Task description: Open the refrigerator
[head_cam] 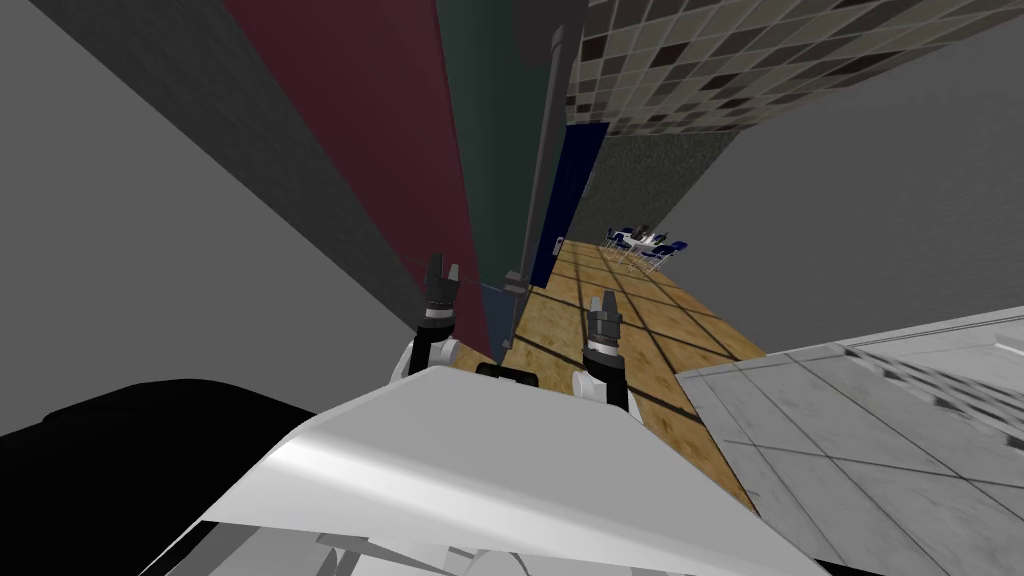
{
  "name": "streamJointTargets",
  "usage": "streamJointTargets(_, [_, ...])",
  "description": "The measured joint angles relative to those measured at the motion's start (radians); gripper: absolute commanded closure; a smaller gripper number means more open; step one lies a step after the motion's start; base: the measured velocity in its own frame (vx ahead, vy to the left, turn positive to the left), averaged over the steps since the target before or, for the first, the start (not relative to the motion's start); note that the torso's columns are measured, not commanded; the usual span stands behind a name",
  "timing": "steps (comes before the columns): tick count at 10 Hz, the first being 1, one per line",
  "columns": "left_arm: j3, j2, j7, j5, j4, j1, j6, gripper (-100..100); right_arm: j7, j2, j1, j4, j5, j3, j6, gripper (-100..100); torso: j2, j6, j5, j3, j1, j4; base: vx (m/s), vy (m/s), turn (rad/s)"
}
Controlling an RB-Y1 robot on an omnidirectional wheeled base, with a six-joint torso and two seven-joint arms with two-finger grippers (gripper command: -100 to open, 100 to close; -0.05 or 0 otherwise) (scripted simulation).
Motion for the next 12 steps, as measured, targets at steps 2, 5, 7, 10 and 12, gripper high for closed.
streamJointTargets(2, [0.000,0.000,0.000,0.000,0.000,0.000,0.000,0,0.000,0.000,0.000,0.000,0.000,0.000,0.000,0,0.148,0.000,0.000,-0.295,0.000,0.148,0.000,0.000,0.000])
streamJointTargets(5, [0.000,0.023,0.001,0.000,0.001,-0.001,0.005,-100,0.000,0.000,0.000,0.000,0.000,0.000,0.000,0,0.329,0.000,0.000,-0.659,0.000,0.328,0.002,-0.006,-0.006])
streamJointTargets(7, [-0.005,0.078,0.002,-0.002,0.000,-0.007,0.032,-100,0.000,0.000,0.000,0.000,0.000,0.000,0.000,0,0.341,0.000,0.000,-0.683,0.000,0.341,-0.003,-0.017,-0.009])
streamJointTargets(10, [-0.012,0.142,0.008,-0.003,-0.019,-0.009,0.092,-100,0.000,0.000,0.000,0.001,0.000,0.000,0.000,0,0.338,0.003,-0.001,-0.687,-0.004,0.340,-0.004,-0.021,-0.006])
streamJointTargets(12, [-0.016,0.167,0.014,-0.005,-0.030,-0.019,0.145,-100,0.000,0.000,0.000,0.000,0.000,0.000,0.000,0,0.334,0.005,-0.002,-0.689,-0.007,0.338,-0.006,-0.028,-0.020])
